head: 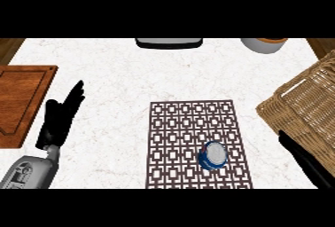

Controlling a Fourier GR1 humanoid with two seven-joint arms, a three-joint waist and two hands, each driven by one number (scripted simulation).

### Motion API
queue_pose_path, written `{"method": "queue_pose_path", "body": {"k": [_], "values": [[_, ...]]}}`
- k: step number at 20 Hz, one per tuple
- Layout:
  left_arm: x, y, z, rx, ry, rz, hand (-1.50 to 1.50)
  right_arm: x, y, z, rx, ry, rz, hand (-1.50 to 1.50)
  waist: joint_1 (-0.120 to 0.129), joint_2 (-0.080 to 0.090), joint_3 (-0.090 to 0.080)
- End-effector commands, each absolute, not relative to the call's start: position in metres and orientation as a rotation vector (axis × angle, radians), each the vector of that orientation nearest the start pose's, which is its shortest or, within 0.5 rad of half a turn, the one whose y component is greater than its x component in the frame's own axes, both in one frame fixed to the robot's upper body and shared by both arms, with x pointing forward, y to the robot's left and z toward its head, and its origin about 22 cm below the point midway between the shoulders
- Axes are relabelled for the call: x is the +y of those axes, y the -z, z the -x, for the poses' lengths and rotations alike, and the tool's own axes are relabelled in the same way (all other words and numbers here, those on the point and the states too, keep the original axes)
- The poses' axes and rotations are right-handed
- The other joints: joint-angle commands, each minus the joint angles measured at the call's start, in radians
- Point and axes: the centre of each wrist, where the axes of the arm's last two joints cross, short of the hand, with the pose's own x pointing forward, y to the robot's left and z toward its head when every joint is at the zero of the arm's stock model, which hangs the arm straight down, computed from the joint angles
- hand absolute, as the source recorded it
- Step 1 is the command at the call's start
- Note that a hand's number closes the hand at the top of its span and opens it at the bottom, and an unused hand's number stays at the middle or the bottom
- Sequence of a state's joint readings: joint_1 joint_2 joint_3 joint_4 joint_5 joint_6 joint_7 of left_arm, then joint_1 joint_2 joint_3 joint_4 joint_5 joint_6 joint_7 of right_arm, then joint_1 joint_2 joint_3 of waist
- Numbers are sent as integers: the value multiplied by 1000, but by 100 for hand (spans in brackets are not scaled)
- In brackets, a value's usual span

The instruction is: Pick the can from the placemat and place it in the basket

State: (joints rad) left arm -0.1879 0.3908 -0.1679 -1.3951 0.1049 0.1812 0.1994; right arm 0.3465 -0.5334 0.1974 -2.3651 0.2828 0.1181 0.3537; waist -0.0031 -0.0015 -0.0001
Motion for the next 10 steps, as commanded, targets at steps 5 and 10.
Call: {"method": "queue_pose_path", "body": {"k": [5,10], "values": [[276,-25,-284,-1343,194,-264,0,-225,-111,-132,-1528,-820,423,-150,-1,0,0],[275,-26,-290,-1354,202,-276,0,-215,-94,-156,-1523,-835,434,-150,1,1,0]]}}
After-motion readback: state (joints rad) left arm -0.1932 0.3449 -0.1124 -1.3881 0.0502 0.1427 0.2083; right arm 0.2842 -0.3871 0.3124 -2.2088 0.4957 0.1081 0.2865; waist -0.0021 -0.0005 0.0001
